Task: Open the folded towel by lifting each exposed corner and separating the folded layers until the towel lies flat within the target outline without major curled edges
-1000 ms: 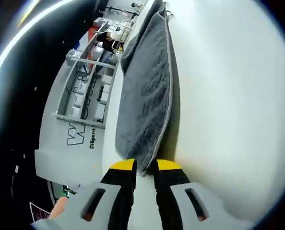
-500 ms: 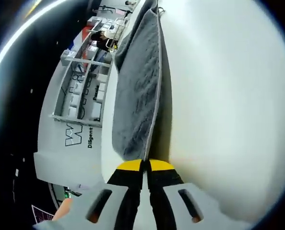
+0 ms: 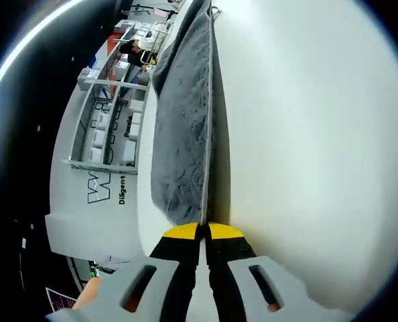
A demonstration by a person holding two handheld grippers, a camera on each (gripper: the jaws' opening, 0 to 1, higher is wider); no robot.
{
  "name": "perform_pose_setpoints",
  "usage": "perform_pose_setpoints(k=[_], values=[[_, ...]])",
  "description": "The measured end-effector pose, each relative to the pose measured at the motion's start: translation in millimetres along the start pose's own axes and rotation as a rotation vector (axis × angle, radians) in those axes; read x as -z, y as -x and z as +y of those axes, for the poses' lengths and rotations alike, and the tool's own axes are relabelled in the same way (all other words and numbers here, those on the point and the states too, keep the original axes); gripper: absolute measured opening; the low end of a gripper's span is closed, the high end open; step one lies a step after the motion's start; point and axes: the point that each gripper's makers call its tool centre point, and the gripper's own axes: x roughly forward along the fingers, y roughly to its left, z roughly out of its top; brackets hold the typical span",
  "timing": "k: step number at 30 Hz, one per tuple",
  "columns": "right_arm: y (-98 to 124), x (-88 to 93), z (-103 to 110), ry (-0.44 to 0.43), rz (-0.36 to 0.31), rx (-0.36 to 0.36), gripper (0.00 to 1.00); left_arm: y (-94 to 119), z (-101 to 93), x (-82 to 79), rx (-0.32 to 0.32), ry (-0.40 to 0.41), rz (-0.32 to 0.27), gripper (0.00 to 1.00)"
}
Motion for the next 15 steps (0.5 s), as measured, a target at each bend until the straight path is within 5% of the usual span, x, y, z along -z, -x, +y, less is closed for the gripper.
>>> perform_pose_setpoints(k=[15], values=[[-2.5, 3.5, -3.4, -0.007, 0.007, 0.004, 0.94, 12.4, -13.1, 9.2, 0.031, -0.001, 0.052, 0.03]])
